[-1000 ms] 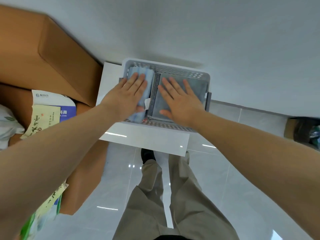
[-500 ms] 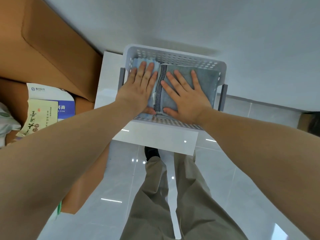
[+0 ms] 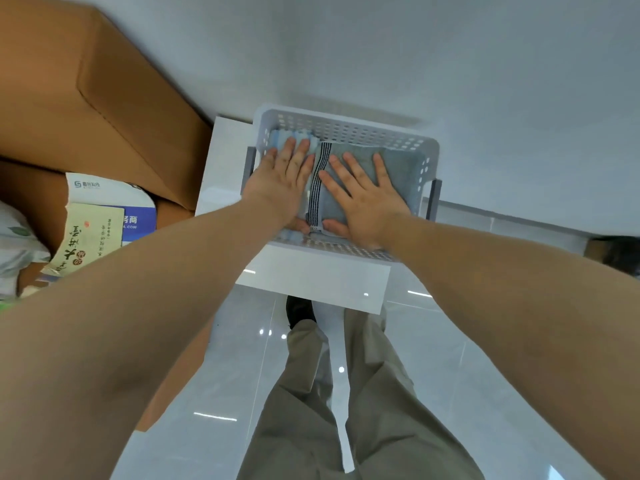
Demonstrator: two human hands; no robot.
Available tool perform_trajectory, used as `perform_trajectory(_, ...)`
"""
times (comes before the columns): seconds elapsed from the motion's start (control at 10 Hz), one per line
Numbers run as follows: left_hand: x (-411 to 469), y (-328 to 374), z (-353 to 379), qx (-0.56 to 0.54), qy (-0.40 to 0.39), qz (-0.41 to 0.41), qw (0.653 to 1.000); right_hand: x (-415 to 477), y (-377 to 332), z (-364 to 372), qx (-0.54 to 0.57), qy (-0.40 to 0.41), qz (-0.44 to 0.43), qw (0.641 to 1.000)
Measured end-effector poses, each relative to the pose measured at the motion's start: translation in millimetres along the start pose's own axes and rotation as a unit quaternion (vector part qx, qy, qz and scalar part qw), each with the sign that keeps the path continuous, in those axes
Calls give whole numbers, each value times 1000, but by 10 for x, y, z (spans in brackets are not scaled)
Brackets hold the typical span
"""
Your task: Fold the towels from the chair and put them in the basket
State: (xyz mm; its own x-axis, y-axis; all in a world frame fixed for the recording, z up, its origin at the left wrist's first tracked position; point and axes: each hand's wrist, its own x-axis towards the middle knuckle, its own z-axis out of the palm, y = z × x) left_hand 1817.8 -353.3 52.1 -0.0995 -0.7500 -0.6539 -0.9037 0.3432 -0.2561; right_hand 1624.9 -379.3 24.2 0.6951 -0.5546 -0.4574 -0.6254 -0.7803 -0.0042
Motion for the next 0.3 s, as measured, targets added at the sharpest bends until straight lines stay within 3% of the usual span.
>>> perform_trajectory(0.3, -1113, -78, -810, -102, -16, -11, 995, -975, 68, -1084, 101, -21, 7, 995)
